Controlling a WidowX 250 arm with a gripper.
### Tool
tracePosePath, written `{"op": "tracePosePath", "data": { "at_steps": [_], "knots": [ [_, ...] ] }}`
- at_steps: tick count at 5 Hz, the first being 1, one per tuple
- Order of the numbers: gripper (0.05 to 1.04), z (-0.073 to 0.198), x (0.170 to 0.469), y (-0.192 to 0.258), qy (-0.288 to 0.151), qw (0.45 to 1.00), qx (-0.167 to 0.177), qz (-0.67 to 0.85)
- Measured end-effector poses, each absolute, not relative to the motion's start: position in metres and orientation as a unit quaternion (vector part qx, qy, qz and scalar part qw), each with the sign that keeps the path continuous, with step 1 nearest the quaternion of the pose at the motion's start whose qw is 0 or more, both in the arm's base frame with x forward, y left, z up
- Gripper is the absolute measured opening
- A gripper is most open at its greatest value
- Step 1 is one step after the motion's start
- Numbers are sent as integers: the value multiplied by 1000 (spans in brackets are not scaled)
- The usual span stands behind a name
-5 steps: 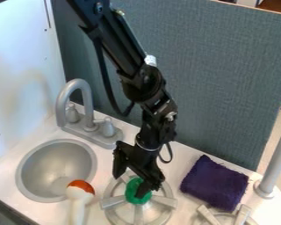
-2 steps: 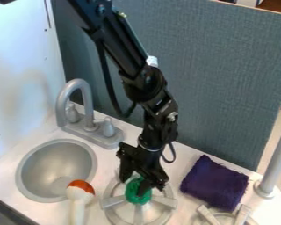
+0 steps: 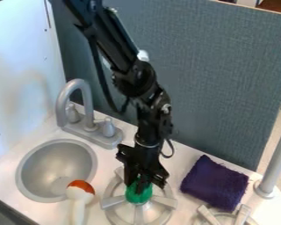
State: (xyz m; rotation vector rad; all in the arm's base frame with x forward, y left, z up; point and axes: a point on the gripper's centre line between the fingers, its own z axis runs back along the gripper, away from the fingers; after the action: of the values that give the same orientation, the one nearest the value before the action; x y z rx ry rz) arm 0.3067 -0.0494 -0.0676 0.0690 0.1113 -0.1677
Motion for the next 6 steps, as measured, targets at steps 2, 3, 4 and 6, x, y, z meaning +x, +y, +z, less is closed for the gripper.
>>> {"op": "tracePosePath", "data": {
  "at_steps": [2,3,4,6],
  "knots": [
    [336,3,311,-61,-12,996,8,-86],
    [336,16,298,-92,-4,991,10,-134],
    [336,24,298,-117,-6,986,-11,-165],
    [336,10,294,-177,5,969,-65,-238]
  ]
}}
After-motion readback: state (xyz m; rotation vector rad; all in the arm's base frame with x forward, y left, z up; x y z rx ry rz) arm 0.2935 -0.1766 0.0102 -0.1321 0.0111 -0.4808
